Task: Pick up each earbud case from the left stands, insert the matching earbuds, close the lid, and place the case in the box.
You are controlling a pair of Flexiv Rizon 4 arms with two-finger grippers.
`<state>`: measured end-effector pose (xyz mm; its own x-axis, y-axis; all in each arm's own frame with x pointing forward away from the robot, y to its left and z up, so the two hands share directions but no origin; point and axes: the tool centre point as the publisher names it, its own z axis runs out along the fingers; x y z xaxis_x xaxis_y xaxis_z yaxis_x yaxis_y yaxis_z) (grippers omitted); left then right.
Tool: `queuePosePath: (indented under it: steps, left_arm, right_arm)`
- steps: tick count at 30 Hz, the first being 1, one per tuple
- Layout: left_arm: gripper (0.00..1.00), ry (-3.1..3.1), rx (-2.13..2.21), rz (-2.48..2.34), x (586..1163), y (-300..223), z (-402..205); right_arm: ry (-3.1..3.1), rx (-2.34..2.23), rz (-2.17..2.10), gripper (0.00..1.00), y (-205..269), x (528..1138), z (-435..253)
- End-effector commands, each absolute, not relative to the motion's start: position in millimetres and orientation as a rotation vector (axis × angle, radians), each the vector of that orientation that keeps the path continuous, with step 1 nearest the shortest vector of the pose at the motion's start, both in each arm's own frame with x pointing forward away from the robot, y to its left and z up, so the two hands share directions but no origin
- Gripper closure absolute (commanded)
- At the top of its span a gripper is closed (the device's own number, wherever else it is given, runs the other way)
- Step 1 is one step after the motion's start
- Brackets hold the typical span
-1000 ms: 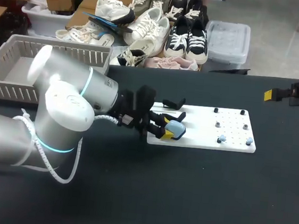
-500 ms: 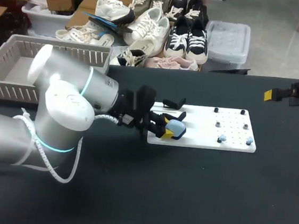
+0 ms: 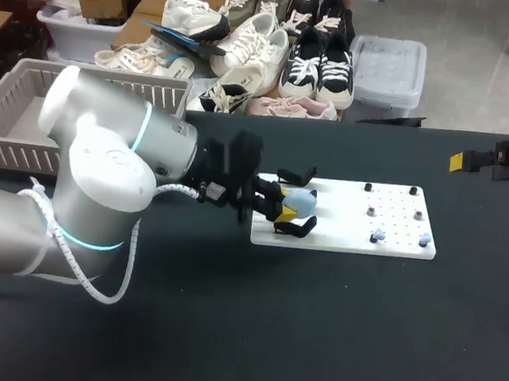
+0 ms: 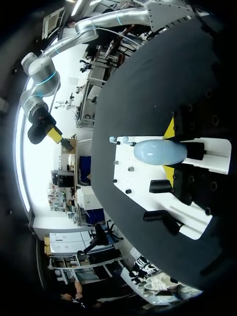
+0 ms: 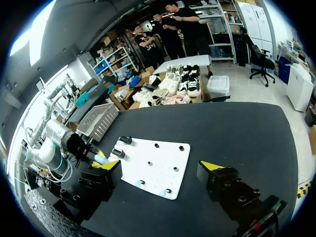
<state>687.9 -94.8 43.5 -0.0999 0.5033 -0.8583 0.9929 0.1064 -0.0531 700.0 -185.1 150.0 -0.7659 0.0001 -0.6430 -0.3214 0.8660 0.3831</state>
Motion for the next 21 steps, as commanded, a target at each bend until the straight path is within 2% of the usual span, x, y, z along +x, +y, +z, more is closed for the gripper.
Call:
queuePosePath:
  steps: [1,16,21]
  left_arm:
    - [1.0,1.68,1.446,-0.905,685.3,-90.1,56.4]
    - [1.0,1.594,1.367,-0.867,693.3,-114.0,120.9]
    - [1.0,1.588,1.347,-0.856,698.5,-125.1,125.1]
  right_arm:
    - [2.373,-0.231,0.636,0.0,-185.1,700.0,150.0]
    - [2.348,-0.255,0.648,0.0,-182.1,699.7,153.7]
    - [2.343,-0.331,0.653,0.0,-173.8,694.0,158.2]
